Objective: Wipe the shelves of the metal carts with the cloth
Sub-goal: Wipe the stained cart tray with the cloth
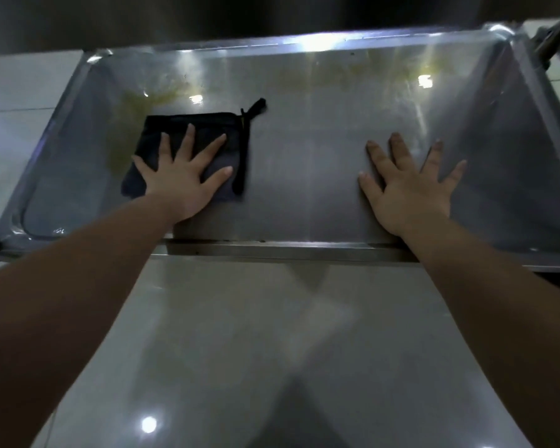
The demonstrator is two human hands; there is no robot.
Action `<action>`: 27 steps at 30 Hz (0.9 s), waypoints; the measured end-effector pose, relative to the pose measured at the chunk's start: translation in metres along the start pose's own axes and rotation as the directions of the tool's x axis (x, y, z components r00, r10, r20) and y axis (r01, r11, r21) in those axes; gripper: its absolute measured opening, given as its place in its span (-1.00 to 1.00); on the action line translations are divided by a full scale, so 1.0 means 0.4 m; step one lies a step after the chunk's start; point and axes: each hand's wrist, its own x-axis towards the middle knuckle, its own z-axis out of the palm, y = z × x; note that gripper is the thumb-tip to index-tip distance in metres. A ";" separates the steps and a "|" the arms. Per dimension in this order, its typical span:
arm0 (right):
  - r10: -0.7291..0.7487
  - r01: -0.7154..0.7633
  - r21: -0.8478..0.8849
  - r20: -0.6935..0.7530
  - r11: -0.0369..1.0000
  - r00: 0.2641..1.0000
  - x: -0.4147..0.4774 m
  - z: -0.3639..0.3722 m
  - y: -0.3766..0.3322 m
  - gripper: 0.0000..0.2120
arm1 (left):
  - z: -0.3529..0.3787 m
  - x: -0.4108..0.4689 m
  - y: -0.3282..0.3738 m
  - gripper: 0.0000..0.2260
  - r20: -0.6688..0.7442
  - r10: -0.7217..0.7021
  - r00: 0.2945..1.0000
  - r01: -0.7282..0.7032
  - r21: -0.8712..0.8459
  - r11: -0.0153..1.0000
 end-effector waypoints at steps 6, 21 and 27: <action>0.010 -0.010 -0.026 0.015 1.000 1.000 0.001 0.000 -0.004 -0.36 | 0.049 -0.129 0.279 -0.39 -0.050 0.153 0.987 -0.154 -0.016 0.988; -0.001 0.001 -0.004 0.016 1.000 1.000 -0.001 0.002 -0.003 -0.35 | 0.000 -0.145 0.042 -0.39 0.111 -0.110 0.988 0.116 -0.042 0.992; 0.000 0.000 -0.011 0.041 1.000 0.999 -0.003 -0.008 0.005 -0.36 | 0.042 -0.232 0.344 -0.38 0.128 0.139 0.982 -0.134 -0.048 0.990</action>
